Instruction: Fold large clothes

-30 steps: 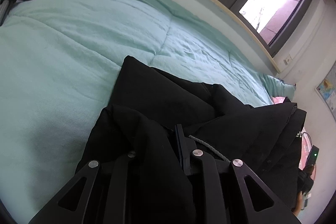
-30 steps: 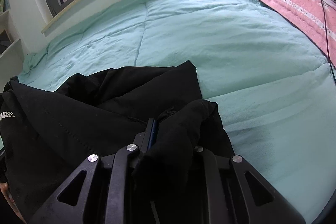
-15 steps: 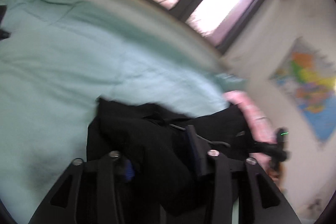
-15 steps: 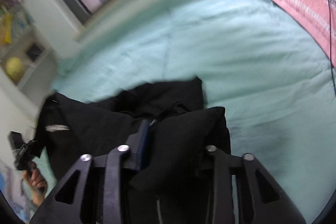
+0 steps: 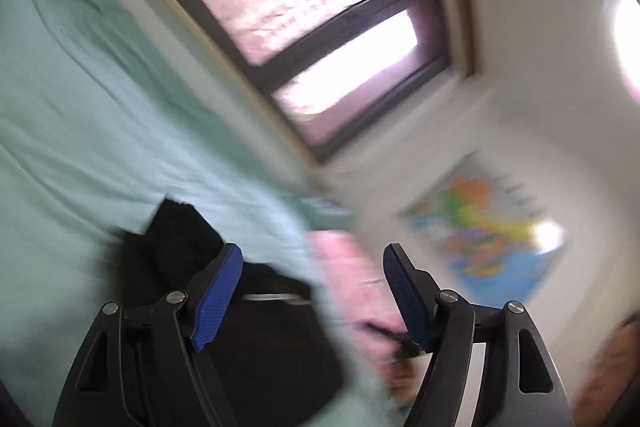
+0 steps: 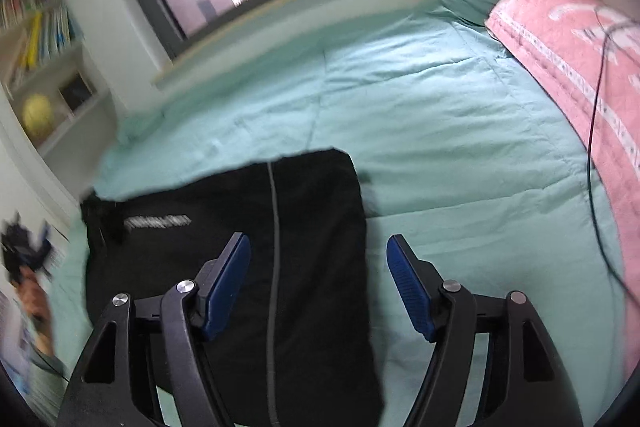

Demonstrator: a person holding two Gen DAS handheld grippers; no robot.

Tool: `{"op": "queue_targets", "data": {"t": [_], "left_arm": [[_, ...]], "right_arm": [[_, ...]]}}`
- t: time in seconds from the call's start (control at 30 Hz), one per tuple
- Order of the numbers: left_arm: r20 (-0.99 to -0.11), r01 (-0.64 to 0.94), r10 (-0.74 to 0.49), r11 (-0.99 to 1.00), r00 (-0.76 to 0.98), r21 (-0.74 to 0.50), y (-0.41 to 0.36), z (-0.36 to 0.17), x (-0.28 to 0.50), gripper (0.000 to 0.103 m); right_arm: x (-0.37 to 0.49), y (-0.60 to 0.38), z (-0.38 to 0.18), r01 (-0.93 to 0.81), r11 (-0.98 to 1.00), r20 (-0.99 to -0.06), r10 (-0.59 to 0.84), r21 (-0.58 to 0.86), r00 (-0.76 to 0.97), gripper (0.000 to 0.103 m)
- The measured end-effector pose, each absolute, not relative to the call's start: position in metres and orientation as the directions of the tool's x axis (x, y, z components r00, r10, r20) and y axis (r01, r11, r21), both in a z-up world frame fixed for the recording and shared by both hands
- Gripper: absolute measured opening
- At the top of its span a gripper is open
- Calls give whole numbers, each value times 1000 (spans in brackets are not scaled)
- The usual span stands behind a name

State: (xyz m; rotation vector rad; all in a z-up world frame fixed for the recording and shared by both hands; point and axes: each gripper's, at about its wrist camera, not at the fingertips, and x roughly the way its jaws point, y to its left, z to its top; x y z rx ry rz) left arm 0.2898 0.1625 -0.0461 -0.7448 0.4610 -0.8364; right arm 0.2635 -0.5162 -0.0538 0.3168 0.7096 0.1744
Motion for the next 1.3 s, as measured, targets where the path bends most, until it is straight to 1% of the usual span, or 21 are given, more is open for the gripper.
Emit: {"op": "queue_targets", "data": {"t": [0.07, 0.17, 0.23, 0.3, 0.37, 0.43, 0.47, 0.57, 0.6, 0.67, 0.73, 0.77, 0.8, 0.83, 0.87, 0.9, 0.97, 1.07, 1.13, 1.23, 1.3], "left_arm": [[-209, 455, -759, 561, 617, -692, 155, -49, 297, 76], [-441, 347, -605, 770, 663, -535, 130, -63, 318, 76], [-505, 302, -542, 823, 672, -482, 117, -76, 336, 76], [-531, 282, -546, 820, 649, -498, 112, -89, 356, 76], [-550, 267, -563, 807, 617, -527, 107, -100, 373, 76], [-583, 225, -520, 834, 624, -503, 104, -106, 387, 76], [-587, 221, -525, 831, 616, -511, 105, -109, 393, 76], [-577, 289, -644, 754, 502, -590, 97, -119, 404, 76], [-592, 298, -644, 758, 485, -580, 93, -122, 406, 76], [-639, 284, -600, 797, 482, -534, 84, -128, 413, 76], [-636, 257, -623, 776, 456, -576, 80, -137, 424, 74], [-620, 240, -642, 756, 451, -609, 79, -140, 428, 71], [-605, 236, -648, 748, 463, -621, 78, -139, 427, 47], [-612, 242, -620, 772, 491, -588, 76, -133, 422, 27], [-627, 243, -591, 797, 508, -553, 74, -128, 419, 9], [-633, 239, -552, 824, 542, -514, 73, -120, 411, 8], [-605, 247, -531, 835, 593, -492, 74, -102, 399, 8], [-512, 260, -544, 811, 665, -524, 74, -63, 390, 8], [-489, 234, -525, 810, 697, -538, 71, -45, 397, 8], [-530, 170, -443, 858, 723, -485, 56, -40, 420, 8], [-604, 101, -368, 898, 707, -429, 46, -59, 442, 8]], "right_arm": [[278, -510, -57, -58, 949, -626, 249, 309, 739, 74], [308, -500, -63, -55, 965, -645, 214, 258, 733, 74], [326, -496, -65, -63, 971, -652, 204, 232, 730, 74], [350, -492, -69, -60, 978, -666, 181, 200, 724, 74], [364, -492, -72, -80, 974, -664, 205, 214, 719, 74], [374, -492, -75, -99, 971, -663, 223, 220, 714, 74], [378, -491, -76, -111, 970, -663, 230, 217, 712, 74], [385, -492, -78, -125, 968, -655, 240, 218, 716, 74], [391, -494, -82, -120, 965, -660, 247, 233, 709, 74], [403, -495, -91, -92, 964, -690, 244, 250, 682, 78], [419, -494, -108, -29, 968, -750, 211, 248, 627, 77], [420, -492, -114, -39, 959, -752, 245, 280, 612, 63], [417, -488, -115, -62, 955, -748, 268, 291, 607, 49], [413, -484, -113, -60, 966, -749, 234, 252, 620, 29], [403, -477, -106, -58, 982, -738, 172, 178, 653, 17], [396, -473, -99, -53, 990, -725, 131, 129, 677, 15], [374, -465, -71, -25, 999, -662, 44, 37, 748, 12], [362, -457, -29, 76, 994, -589, -109, -79, 801, 11], [372, -454, -7, 139, 987, -573, -160, -80, 804, 11], [397, -448, 1, 194, 975, -572, -219, -105, 790, 11], [422, -447, -16, 212, 971, -615, -234, -110, 753, 11]]}}
